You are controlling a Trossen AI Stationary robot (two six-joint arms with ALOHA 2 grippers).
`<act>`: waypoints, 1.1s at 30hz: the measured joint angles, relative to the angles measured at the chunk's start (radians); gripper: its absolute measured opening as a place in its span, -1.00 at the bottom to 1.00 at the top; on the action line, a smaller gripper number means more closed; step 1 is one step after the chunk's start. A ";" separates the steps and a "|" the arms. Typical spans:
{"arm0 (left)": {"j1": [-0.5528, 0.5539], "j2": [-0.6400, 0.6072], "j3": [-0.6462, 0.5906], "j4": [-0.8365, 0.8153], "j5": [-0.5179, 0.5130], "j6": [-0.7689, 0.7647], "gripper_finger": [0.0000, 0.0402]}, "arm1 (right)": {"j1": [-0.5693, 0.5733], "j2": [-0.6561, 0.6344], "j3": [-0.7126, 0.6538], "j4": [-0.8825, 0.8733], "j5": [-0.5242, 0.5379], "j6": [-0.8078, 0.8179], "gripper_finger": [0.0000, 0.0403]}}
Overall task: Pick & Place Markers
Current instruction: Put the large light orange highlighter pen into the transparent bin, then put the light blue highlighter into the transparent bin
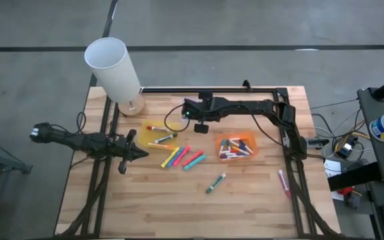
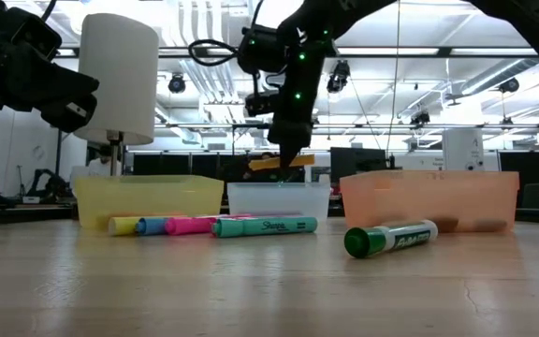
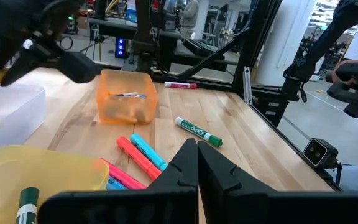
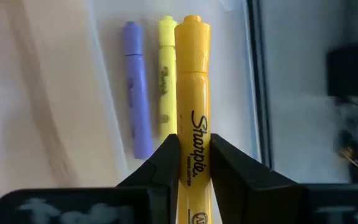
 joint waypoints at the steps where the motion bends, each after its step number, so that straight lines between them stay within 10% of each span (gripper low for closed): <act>1: 0.000 0.000 0.000 0.000 0.000 0.000 -1.00 | -0.008 0.000 0.000 0.007 -0.020 -0.015 -0.67; 16: 0.000 0.000 0.000 0.000 0.000 0.000 -1.00 | -0.136 0.004 0.000 0.055 -0.291 -0.020 -0.61; 33: 0.000 0.000 0.000 0.000 0.000 0.000 -1.00 | -0.130 0.005 -0.001 0.108 -0.306 0.016 -0.32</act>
